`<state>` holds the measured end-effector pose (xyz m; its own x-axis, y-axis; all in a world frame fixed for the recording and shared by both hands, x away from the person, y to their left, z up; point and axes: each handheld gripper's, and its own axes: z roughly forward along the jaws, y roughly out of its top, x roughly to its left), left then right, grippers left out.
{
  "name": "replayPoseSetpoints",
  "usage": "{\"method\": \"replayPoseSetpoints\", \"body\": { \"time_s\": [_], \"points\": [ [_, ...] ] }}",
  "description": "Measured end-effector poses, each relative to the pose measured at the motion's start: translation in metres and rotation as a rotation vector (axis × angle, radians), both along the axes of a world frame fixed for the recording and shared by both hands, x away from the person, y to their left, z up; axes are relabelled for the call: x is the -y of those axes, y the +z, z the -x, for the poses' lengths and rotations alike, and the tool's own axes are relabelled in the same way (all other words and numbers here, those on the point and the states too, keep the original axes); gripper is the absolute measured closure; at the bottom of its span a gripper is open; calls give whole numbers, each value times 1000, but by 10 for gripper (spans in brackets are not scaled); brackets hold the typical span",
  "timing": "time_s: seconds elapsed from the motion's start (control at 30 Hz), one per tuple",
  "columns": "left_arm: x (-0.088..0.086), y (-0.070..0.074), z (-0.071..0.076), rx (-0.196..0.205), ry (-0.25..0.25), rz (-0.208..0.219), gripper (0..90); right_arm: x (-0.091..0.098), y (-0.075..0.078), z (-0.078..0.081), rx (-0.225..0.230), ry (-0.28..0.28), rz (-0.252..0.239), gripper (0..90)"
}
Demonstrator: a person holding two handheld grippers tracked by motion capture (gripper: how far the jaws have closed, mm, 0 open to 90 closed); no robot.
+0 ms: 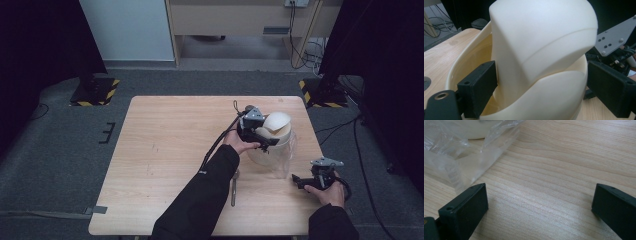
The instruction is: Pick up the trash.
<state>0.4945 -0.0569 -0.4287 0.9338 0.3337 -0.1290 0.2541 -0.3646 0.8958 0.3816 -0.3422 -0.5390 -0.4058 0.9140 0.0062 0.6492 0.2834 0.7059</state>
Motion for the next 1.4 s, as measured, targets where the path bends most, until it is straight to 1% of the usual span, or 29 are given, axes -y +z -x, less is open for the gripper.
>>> {"method": "replayPoseSetpoints", "body": {
  "time_s": [0.03, 0.13, 0.17, 0.23, 0.3, 0.33, 0.37, 0.4, 0.43, 0.47, 0.5, 0.53, 0.6, 0.7, 0.77, 0.87, 0.9, 0.93, 0.97, 1.0, 1.03, 1.07, 1.2, 1.23, 1.27, 1.3, 1.33, 1.37, 1.4],
  "points": [
    [0, 1, 1, -2, 1, 2, 115, 0, 0, 0, -1, -1, -1, 9],
    [-5, 7, 3, 13, 4, 17, 144, 0, 0, 0, 0, -1, 0, 9],
    [-5, 7, 3, 13, 4, 17, 147, 0, 0, 0, 0, -1, 0, 9],
    [-11, 11, 6, 24, 16, 22, 150, 0, 0, 0, 0, -1, -1, 9],
    [-19, 17, 9, 41, 34, 18, 152, 0, 0, 0, 0, 0, 0, 8],
    [-31, 22, 13, 58, 63, 19, 155, 0, 0, 0, 0, -1, -1, 9],
    [-31, 22, 13, 58, 63, 19, 160, 0, 0, 0, 0, -1, -1, 9],
    [-45, 28, 18, 69, 95, 27, 161, 0, 0, 0, 0, 0, 0, 9],
    [-45, 28, 18, 69, 95, 27, 164, 0, 0, 0, 0, 0, 0, 9],
    [-60, 33, 24, 81, 129, 29, 168, 0, 0, 0, 0, -1, -1, 8],
    [-60, 33, 24, 81, 129, 29, 173, 0, 0, 0, 0, -1, -1, 8],
    [-69, 36, 28, 80, 148, 31, 190, 0, 0, 0, 0, -1, 0, 8],
    [-85, 38, 37, 87, 191, 14, 207, 0, 0, 0, 0, -1, 0, 8],
    [-105, 36, 54, 84, 244, -5, 227, 0, 0, 0, 1, -1, 0, 8],
    [-116, 31, 66, 89, 270, -26, 229, 0, 0, 0, 0, -1, 0, 8],
    [-127, 18, 85, 84, 296, -47, 251, -1, 0, 0, 2, -10, -2, 8],
    [-130, 6, 96, 64, 309, -51, 265, -2, 0, 0, 2, -12, -3, 8],
    [-131, 0, 100, 60, 316, -65, 267, -2, 0, 0, 2, -12, -3, 9],
    [-131, 0, 100, 60, 316, -65, 272, -2, 0, 0, 2, -12, -3, 9],
    [-128, -14, 107, 55, 327, -96, 282, -2, 0, 1, -3, -14, -5, 9],
    [-128, -14, 107, 55, 327, -96, 294, -2, 0, 1, -3, -14, -5, 9],
    [-124, -28, 112, 26, 339, -109, 304, -2, 0, 1, 1, -10, -2, 9],
    [-112, -53, 121, -8, 359, -174, 342, -3, 0, 1, 3, -7, -1, 9],
    [-112, -53, 121, -8, 359, -174, 345, -3, 0, 1, 3, -7, -1, 9],
    [-105, -64, 126, -28, 370, -199, 353, -3, 0, 2, 2, -8, -2, 9],
    [-105, -64, 126, -28, 370, -199, 357, -3, 0, 2, 2, -8, -2, 9],
    [-100, -74, 130, -50, 380, -216, 365, -4, 0, 2, 1, -11, -3, 9],
    [-100, -74, 130, -50, 380, -216, 373, -4, 0, 2, 1, -11, -3, 9],
    [-96, -83, 133, -83, 392, -220, 374, -4, 0, 2, 1, -11, -2, 9]
  ]
}}
